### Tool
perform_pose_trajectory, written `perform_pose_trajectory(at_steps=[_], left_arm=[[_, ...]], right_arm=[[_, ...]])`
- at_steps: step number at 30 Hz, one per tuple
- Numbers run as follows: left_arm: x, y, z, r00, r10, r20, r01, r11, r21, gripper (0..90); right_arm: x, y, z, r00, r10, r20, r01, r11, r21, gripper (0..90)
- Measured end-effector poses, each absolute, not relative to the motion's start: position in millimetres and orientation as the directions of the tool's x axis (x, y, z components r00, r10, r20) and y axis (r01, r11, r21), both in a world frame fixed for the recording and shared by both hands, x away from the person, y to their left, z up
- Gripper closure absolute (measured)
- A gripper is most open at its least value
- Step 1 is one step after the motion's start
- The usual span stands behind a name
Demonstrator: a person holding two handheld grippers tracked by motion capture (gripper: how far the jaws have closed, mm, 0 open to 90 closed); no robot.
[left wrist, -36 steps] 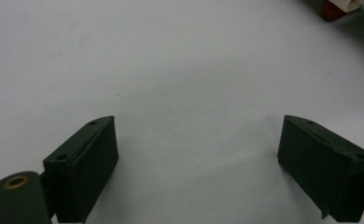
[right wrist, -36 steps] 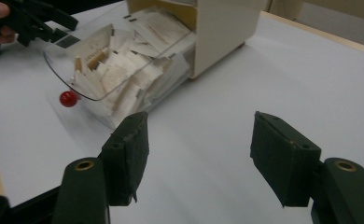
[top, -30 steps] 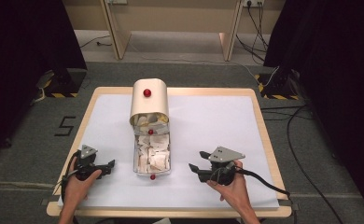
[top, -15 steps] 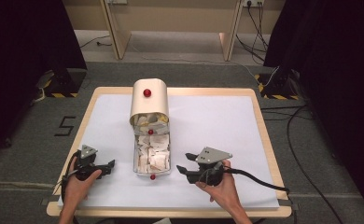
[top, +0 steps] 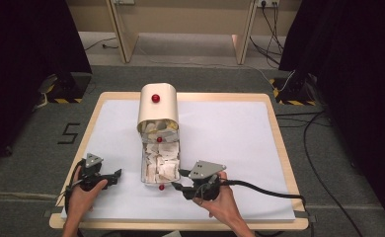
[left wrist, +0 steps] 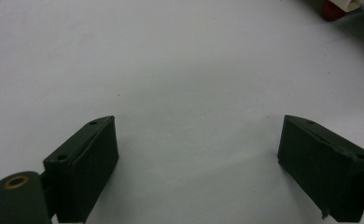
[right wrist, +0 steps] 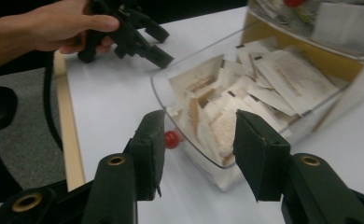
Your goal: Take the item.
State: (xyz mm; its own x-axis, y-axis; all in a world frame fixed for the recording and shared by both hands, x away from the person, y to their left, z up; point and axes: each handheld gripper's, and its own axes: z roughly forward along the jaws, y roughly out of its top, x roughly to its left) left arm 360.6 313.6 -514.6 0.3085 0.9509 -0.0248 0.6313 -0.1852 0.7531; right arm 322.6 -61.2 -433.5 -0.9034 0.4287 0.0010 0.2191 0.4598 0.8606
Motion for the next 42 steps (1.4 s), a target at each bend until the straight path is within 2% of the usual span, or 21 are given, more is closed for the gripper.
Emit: perform_pose_trajectory(at_steps=[7, 11, 17, 32, 38, 42], left_arm=[[360.7, 313.6, -514.6, 0.308, 0.951, -0.025, 0.631, -0.185, 0.753, 11.3], [360.6, 313.6, -514.6, 0.308, 0.951, -0.024, 0.631, -0.185, 0.753, 11.3], [360.6, 313.8, -514.4, 0.310, 0.950, -0.022, 0.633, -0.189, 0.751, 11.3], [360.5, 313.7, -514.4, 0.310, 0.950, -0.021, 0.632, -0.190, 0.751, 11.3], [360.6, 313.7, -514.4, 0.310, 0.950, -0.022, 0.632, -0.189, 0.751, 11.3], [360.5, 313.8, -514.4, 0.311, 0.950, -0.022, 0.632, -0.189, 0.751, 11.3]], right_arm=[[327.7, -51.2, -438.3, -0.913, 0.407, 0.031, 0.223, 0.433, 0.873, 62.9], [333.0, -47.1, -442.3, -0.912, 0.409, 0.043, 0.233, 0.428, 0.874, 64.5], [337.6, -35.6, -447.3, -0.911, 0.413, 0.001, 0.214, 0.470, 0.856, 64.6], [350.0, -28.7, -459.6, -0.895, 0.447, 0.009, 0.264, 0.512, 0.818, 71.2], [351.1, -28.9, -461.6, -0.891, 0.455, -0.007, 0.258, 0.518, 0.816, 84.0], [350.6, -31.0, -457.9, -0.889, 0.457, -0.025, 0.238, 0.510, 0.827, 87.7]])
